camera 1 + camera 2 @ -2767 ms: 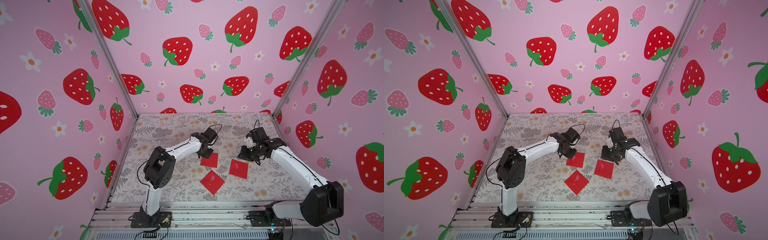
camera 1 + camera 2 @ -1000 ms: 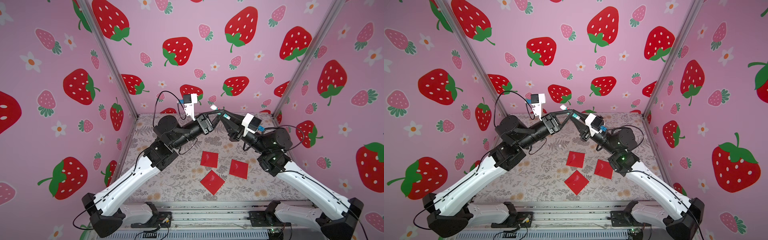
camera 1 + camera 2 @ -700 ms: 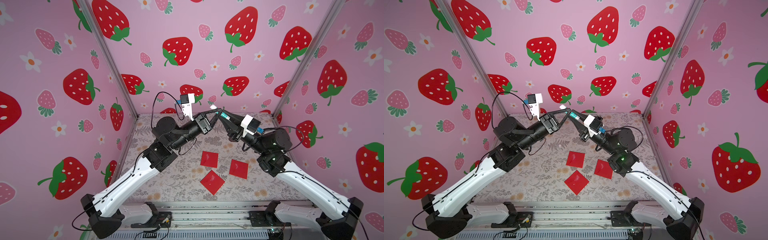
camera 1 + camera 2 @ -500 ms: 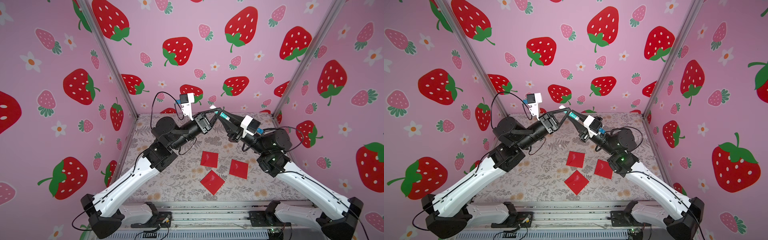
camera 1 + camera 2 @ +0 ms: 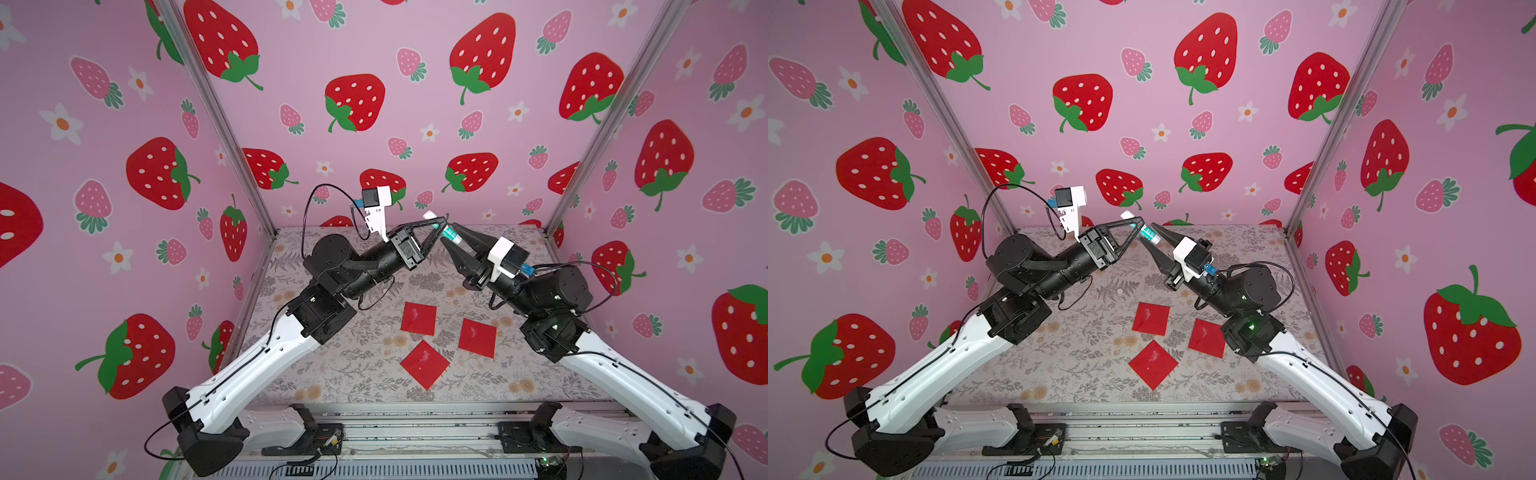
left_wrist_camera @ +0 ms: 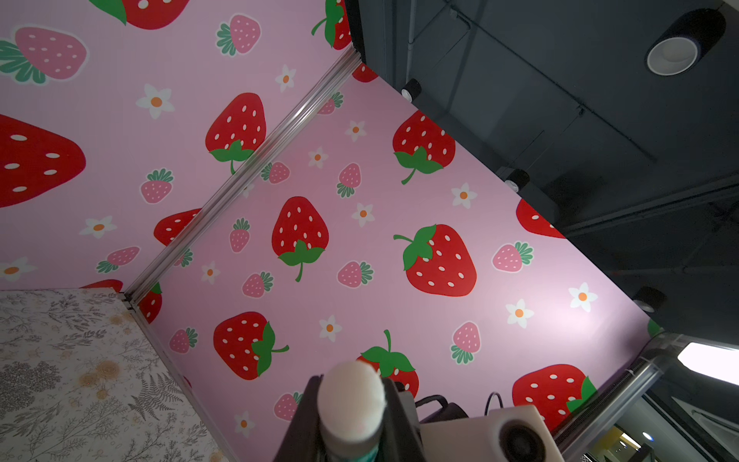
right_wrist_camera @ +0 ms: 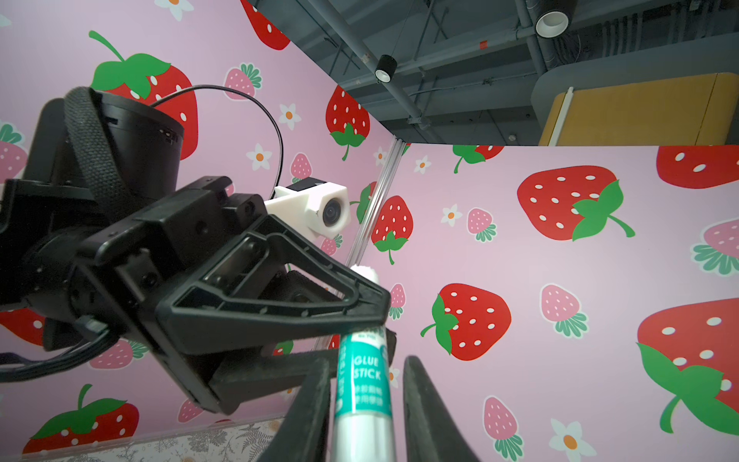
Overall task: Seal the envelope with a glue stick
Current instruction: Screw the glue stick.
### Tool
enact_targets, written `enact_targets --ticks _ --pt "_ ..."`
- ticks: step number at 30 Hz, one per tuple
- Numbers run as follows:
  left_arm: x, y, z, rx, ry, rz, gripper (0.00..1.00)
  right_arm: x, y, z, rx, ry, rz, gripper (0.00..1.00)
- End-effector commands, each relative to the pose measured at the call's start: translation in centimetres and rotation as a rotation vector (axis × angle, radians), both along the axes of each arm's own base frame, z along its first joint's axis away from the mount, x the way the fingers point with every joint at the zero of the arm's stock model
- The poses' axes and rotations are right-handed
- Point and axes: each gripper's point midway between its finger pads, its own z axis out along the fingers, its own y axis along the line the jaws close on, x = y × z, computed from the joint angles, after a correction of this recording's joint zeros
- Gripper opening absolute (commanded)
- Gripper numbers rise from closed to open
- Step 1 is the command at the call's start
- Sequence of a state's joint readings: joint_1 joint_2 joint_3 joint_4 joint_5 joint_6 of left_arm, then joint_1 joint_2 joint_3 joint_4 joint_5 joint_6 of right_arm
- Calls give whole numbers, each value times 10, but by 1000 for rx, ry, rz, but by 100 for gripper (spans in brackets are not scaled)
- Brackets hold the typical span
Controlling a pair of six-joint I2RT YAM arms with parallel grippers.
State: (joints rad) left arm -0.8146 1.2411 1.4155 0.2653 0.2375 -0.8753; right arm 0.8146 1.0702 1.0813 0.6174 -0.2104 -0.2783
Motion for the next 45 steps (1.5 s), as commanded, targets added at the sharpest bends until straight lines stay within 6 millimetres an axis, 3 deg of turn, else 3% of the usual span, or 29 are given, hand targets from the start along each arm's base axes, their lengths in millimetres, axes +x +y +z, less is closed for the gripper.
enact_targets --ticks 1,4,11,13,17,21,24,32,33,35,38,45 --pt "-7 5 15 -20 -58 4 10 -2 -6 2 13 10 -19 31" --pt "-7 5 14 -16 -58 5 10 -3 -7 3 17 12 -22 26" --pt "-8 5 16 -19 -62 4 10 -4 -7 1 6 24 -20 25" --pt "-7 4 15 -14 -62 4 10 -4 -7 3 4 19 -18 15" --pt "-8 -1 12 -5 -63 1 23 -3 -6 6 13 18 -28 1" --pt "-9 -6 9 3 -65 -3 29 3 -10 11 43 18 -64 0" --pt "-9 -8 8 8 -68 -8 28 5 -11 13 50 18 -81 0" --pt "-13 -9 12 15 -92 -11 11 5 -11 12 49 35 -71 0" --pt "-14 -7 13 17 -100 -8 10 4 -12 11 49 46 -65 2" --pt "-17 -3 16 23 -122 6 8 0 -16 10 65 87 -44 21" --pt "-24 2 25 42 -180 13 3 -9 -27 14 137 192 29 41" --pt "-55 7 53 56 -350 -54 0 -39 -52 37 398 589 354 46"
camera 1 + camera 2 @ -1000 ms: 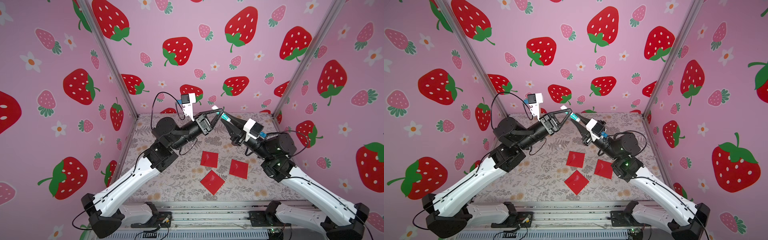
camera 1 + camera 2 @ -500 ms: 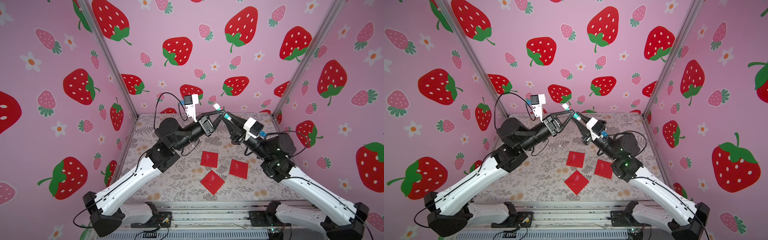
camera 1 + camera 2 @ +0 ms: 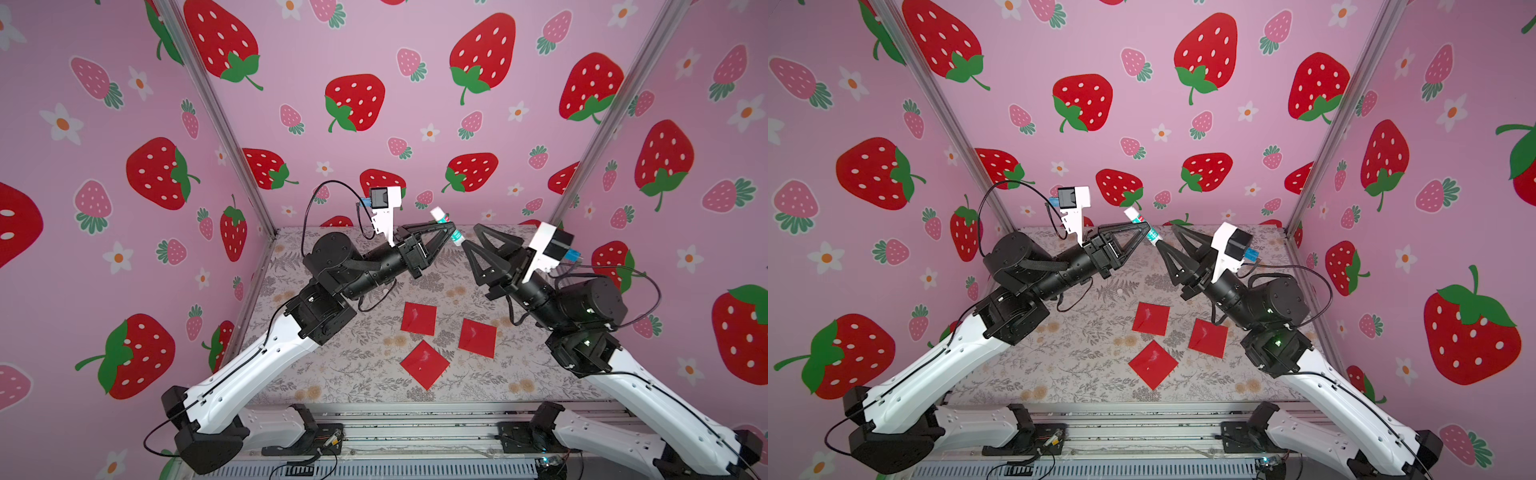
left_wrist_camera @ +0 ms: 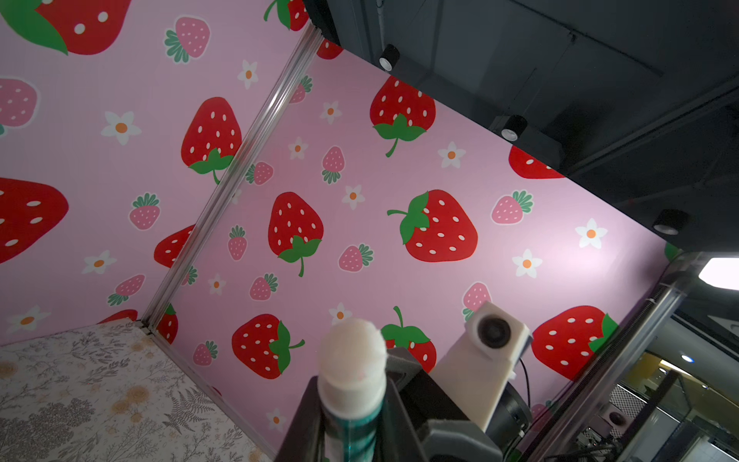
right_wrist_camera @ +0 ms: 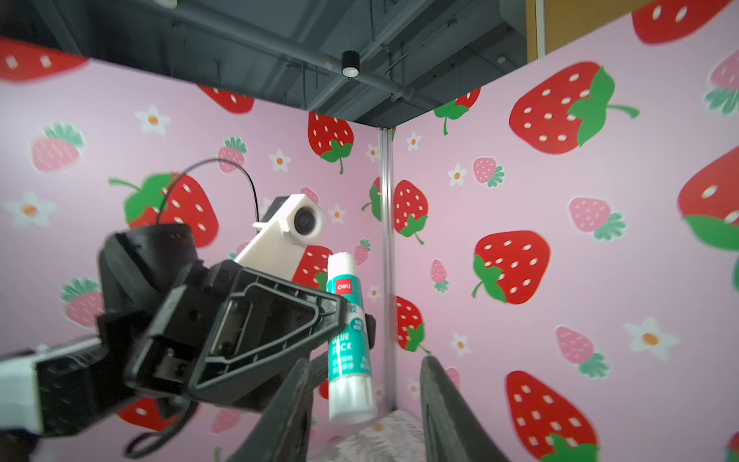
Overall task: Seal the envelope with a glue stick
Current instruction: Screw the glue stick.
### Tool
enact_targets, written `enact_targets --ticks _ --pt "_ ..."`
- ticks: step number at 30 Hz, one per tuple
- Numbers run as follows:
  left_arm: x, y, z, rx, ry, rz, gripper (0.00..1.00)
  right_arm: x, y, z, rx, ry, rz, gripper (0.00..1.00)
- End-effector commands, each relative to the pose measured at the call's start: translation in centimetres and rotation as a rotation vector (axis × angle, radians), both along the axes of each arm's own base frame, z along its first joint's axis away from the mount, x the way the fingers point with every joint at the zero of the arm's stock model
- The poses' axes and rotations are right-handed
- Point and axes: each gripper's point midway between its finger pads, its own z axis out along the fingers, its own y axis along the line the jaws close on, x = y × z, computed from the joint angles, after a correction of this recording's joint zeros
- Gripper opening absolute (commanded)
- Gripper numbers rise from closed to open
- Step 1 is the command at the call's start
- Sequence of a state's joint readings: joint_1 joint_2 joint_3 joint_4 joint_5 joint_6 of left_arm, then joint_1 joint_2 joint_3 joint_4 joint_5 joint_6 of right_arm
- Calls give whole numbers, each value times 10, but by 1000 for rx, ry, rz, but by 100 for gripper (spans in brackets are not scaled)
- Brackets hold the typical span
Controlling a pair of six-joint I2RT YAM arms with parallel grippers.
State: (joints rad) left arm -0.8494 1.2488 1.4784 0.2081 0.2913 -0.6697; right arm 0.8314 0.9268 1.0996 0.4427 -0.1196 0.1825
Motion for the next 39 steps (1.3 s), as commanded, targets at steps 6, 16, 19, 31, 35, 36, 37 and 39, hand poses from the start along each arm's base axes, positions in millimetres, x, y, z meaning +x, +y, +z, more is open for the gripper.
enact_targets --ticks 6,16,19,31,35,36,37,39 --pt "-50 29 58 -87 -258 -58 0 -45 -6 38 298 387 504 51" --pt "-66 37 75 -126 -321 -90 0 -47 16 46 324 473 687 56" --pt "-64 35 75 -115 -317 -85 0 -49 22 47 324 470 734 55" --pt "-56 37 71 -109 -298 -42 0 -47 31 48 322 464 764 49" --pt "-55 38 70 -108 -296 -34 0 -48 33 51 321 460 774 45" --pt "-56 38 70 -108 -297 -35 0 -47 34 51 320 460 775 44" --pt "-56 38 70 -108 -297 -34 0 -47 34 51 322 459 776 43" --pt "-56 38 70 -107 -296 -35 0 -46 34 52 327 455 772 41"
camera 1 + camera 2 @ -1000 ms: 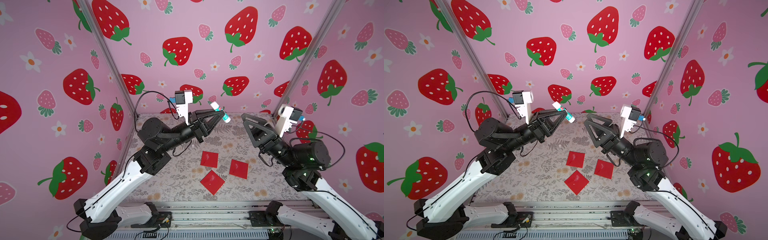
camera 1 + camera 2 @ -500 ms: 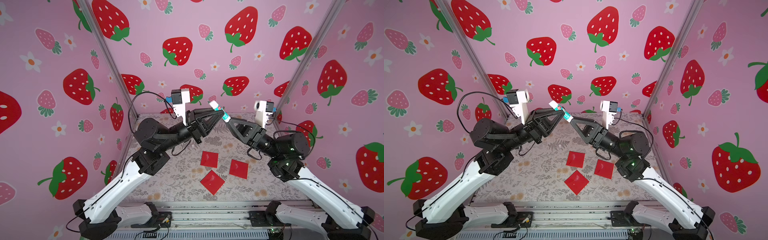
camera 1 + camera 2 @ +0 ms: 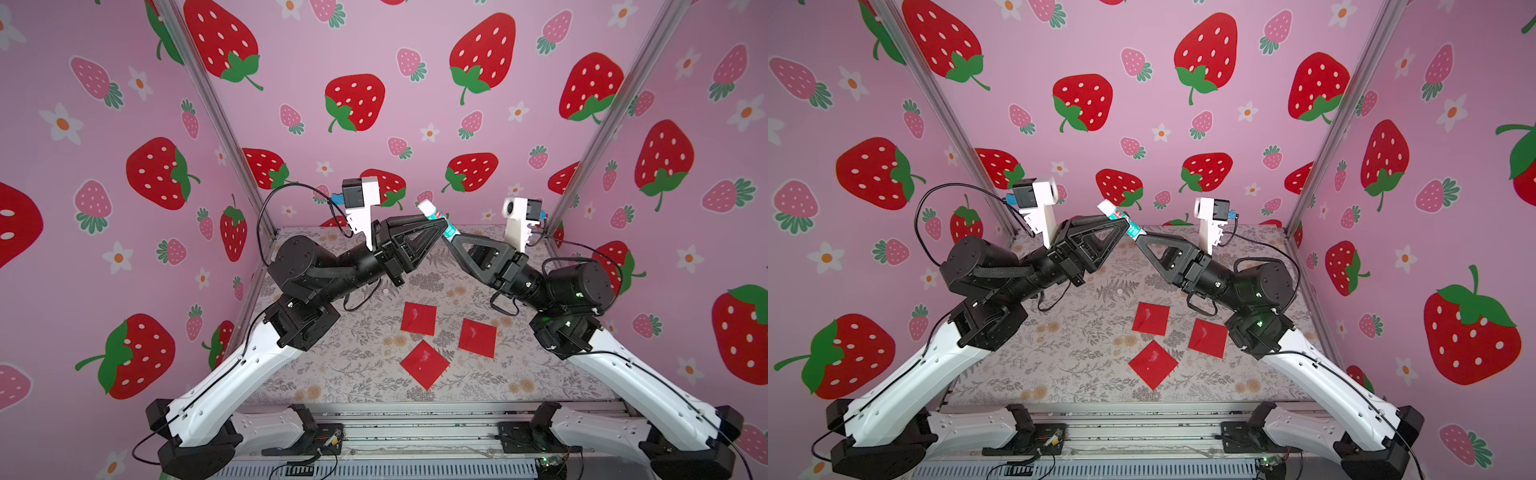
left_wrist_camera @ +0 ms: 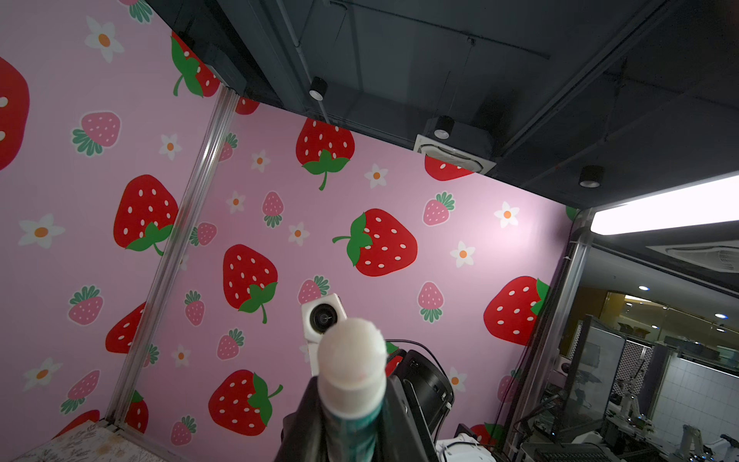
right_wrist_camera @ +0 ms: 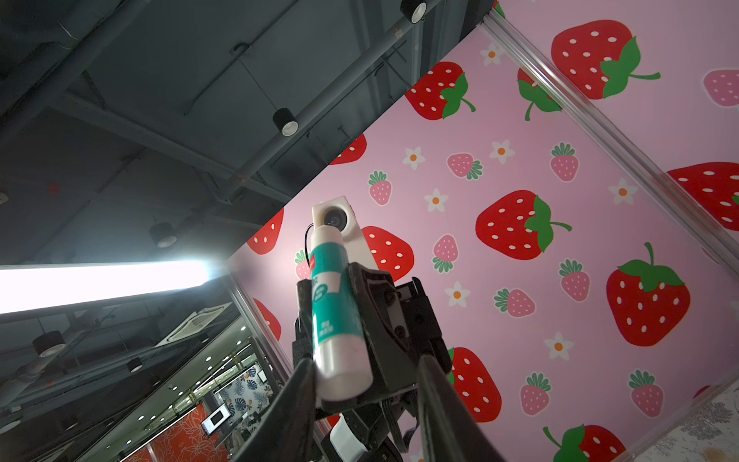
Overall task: Seal the envelope with a glue stick
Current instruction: Screw the glue stick.
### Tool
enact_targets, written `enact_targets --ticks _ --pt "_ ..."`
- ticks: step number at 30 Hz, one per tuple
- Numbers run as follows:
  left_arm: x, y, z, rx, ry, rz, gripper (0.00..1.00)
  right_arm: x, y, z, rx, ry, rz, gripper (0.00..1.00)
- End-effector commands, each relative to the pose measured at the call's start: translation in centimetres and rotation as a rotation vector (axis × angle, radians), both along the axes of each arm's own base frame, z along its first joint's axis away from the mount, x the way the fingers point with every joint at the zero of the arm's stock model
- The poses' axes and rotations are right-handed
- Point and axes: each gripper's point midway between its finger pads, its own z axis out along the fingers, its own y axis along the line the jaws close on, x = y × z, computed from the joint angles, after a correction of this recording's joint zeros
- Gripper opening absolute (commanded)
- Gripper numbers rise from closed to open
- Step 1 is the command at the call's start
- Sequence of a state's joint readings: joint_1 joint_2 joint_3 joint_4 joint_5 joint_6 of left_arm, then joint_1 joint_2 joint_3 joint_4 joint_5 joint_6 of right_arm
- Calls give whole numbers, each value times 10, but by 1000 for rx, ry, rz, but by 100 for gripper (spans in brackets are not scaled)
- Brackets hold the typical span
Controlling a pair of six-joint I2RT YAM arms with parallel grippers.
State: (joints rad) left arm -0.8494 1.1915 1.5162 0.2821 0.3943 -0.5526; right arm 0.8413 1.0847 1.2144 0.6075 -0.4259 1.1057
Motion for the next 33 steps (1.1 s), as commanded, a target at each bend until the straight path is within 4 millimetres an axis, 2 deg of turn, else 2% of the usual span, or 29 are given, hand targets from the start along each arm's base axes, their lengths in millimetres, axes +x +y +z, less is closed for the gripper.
enact_targets --ticks 1,3,10,15,18,21,23,25,26,27,29,31,33 --pt "-12 14 20 -49 -49 11 0 -14 -11 24 64 -62 14 39" --pt "-10 15 19 -49 -45 18 0 -15 -11 25 65 -65 13 33" --pt "-8 13 16 -41 -37 25 0 -10 -10 20 34 -92 -44 23" --pt "1 14 9 -39 9 57 0 3 -13 8 -100 -235 -262 14" --pt "8 15 2 -44 58 78 0 19 -22 2 -185 -388 -495 7" --pt "17 15 -5 -51 113 95 0 27 -27 9 -252 -654 -725 4" --pt "23 14 -11 -63 153 100 0 12 -13 10 -303 -1005 -802 2" --pt "26 13 -14 -71 181 99 0 -12 8 -15 -340 -1442 -818 1" --pt "28 12 -17 -72 194 99 0 -17 15 -27 -342 -1616 -858 1" --pt "29 11 -17 -75 200 99 0 -18 20 -35 -341 -1717 -895 1" --pt "30 11 -18 -79 210 97 0 -13 26 -40 -349 -1806 -956 1" --pt "30 10 -19 -79 212 93 0 -9 22 -34 -363 -1725 -965 4" --pt "28 11 -19 -76 206 93 0 -4 13 -27 -378 -1569 -950 20"
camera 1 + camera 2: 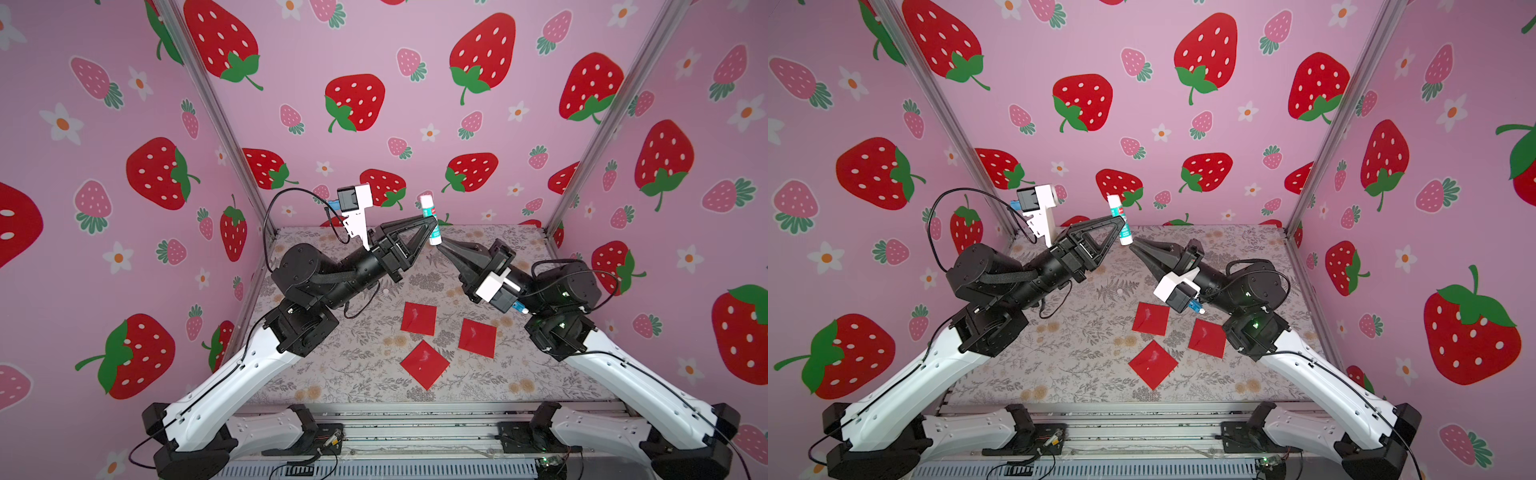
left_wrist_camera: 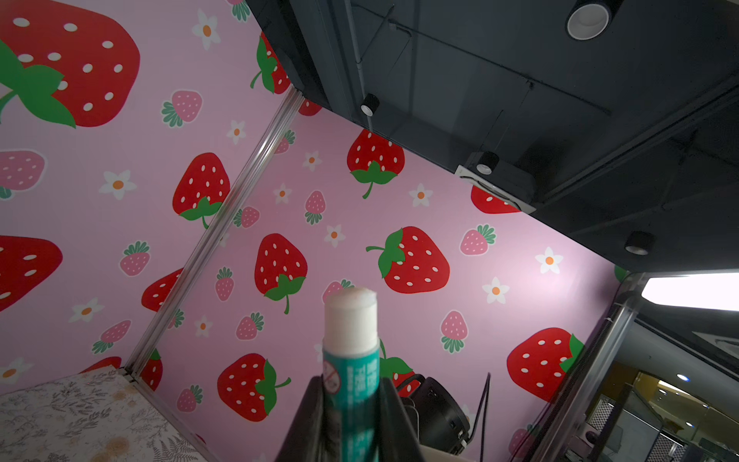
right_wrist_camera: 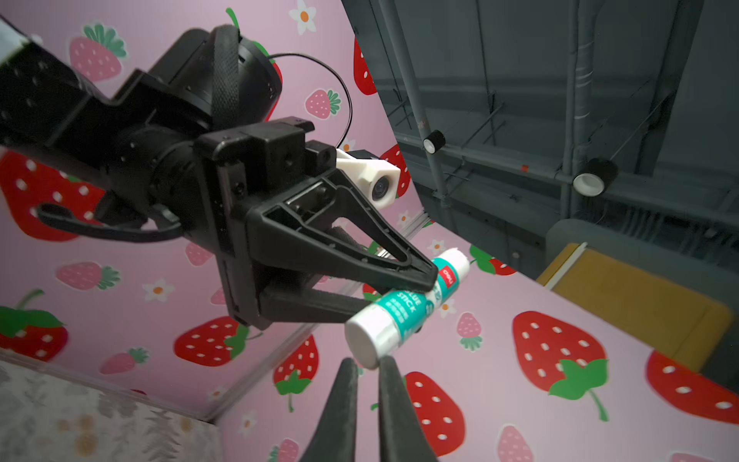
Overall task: Seal the envelope with a glue stick
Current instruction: Screw the glue stick.
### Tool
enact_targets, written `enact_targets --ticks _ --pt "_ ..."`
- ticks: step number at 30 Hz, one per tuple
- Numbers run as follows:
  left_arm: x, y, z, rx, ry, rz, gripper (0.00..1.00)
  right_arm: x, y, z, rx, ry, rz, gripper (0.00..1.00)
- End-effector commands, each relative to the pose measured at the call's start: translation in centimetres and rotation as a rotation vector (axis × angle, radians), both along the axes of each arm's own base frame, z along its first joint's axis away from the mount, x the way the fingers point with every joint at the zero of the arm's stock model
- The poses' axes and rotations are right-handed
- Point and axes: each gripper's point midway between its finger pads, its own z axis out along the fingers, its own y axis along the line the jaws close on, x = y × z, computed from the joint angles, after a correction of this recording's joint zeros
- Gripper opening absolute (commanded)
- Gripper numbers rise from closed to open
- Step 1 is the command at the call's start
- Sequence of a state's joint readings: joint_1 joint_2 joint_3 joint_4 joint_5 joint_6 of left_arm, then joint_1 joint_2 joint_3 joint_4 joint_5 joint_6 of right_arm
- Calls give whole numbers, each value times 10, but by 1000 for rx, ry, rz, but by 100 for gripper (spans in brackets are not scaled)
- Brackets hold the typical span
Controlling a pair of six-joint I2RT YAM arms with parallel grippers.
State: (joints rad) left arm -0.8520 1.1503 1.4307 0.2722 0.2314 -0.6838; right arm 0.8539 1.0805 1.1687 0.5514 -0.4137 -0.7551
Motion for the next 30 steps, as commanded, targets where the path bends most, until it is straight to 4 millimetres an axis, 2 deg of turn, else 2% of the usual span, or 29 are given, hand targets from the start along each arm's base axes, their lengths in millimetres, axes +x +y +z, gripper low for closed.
enact_targets --ticks 1,4,7,11,13,15,19,26,30 --pt "2 2 3 -22 -2 13 0 -7 -6 6 43 33 14 27" --pt "1 3 2 -11 -13 20 0 15 -38 21 263 418 28 40" --pt "-2 5 5 -11 -32 22 0 27 -59 21 453 803 140 47" --pt "-5 5 8 -11 -54 14 0 23 -64 19 626 1187 416 49" --pt "-5 5 8 -10 -59 16 0 20 -63 20 681 1325 549 49" --pt "-5 7 9 -14 -64 23 0 15 -57 23 682 1390 659 51" --pt "-4 7 10 -18 -68 33 0 6 -46 32 660 1401 828 51" --pt "-2 6 12 -25 -76 40 0 4 -23 34 583 1429 944 51" --pt "-2 7 13 -27 -81 46 0 6 -13 29 570 1456 986 49"
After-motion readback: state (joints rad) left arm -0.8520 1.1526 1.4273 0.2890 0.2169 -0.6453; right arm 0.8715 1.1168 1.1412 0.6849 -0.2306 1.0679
